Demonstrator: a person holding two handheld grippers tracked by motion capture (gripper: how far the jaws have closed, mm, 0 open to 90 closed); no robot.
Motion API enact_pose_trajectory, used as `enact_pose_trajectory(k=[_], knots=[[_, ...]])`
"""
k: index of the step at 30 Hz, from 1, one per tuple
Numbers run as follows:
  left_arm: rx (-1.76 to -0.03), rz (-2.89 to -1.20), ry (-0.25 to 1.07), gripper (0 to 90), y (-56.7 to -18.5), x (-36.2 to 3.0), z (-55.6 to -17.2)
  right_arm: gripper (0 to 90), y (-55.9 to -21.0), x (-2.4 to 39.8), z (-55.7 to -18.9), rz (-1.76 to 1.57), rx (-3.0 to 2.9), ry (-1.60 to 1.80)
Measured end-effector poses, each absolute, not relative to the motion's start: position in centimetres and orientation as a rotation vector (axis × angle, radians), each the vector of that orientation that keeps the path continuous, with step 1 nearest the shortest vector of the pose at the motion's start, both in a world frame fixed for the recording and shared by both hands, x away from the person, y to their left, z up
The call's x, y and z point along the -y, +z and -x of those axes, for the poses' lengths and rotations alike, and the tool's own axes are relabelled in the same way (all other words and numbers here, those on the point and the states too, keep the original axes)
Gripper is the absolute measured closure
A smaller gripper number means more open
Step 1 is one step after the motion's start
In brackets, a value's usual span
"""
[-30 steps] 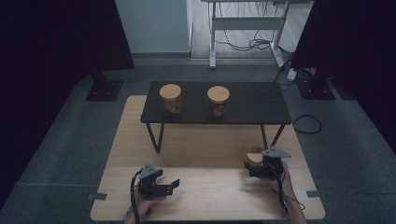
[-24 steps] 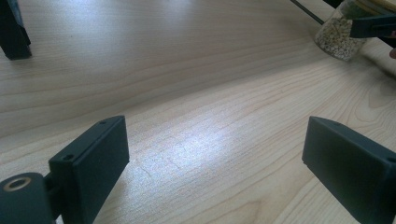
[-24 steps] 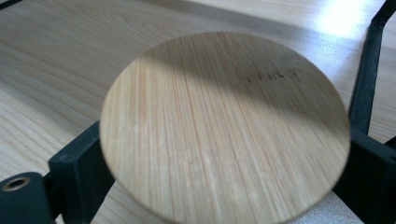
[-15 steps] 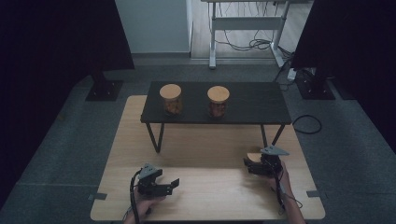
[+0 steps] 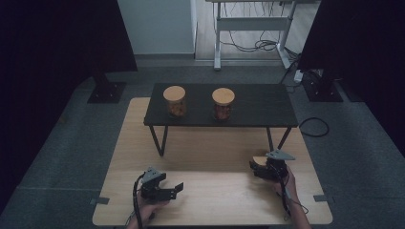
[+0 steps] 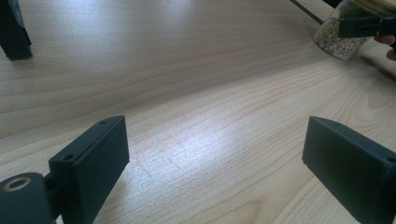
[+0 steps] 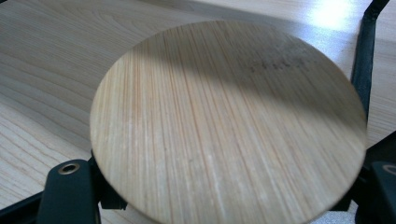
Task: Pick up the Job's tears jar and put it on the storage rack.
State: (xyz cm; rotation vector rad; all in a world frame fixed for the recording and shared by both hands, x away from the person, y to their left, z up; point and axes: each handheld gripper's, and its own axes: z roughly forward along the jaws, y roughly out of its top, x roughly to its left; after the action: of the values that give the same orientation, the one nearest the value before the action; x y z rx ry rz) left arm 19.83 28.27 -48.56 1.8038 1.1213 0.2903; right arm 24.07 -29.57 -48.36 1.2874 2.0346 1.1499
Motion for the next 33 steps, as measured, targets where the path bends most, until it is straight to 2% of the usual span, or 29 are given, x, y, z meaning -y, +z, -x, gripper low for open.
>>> enact_pose_trajectory(k=[12,33], knots=[[-1.124,-1.798,0.293,6.7,-48.5,-28.4,-19.8,24.2,-48.2,30.0,-24.0,-1.315,-2.03,1.163],[-1.118,-1.791,0.295,6.7,-48.4,-28.5,-19.7,24.2,-47.6,29.6,-21.6,-1.23,-2.03,1.19]])
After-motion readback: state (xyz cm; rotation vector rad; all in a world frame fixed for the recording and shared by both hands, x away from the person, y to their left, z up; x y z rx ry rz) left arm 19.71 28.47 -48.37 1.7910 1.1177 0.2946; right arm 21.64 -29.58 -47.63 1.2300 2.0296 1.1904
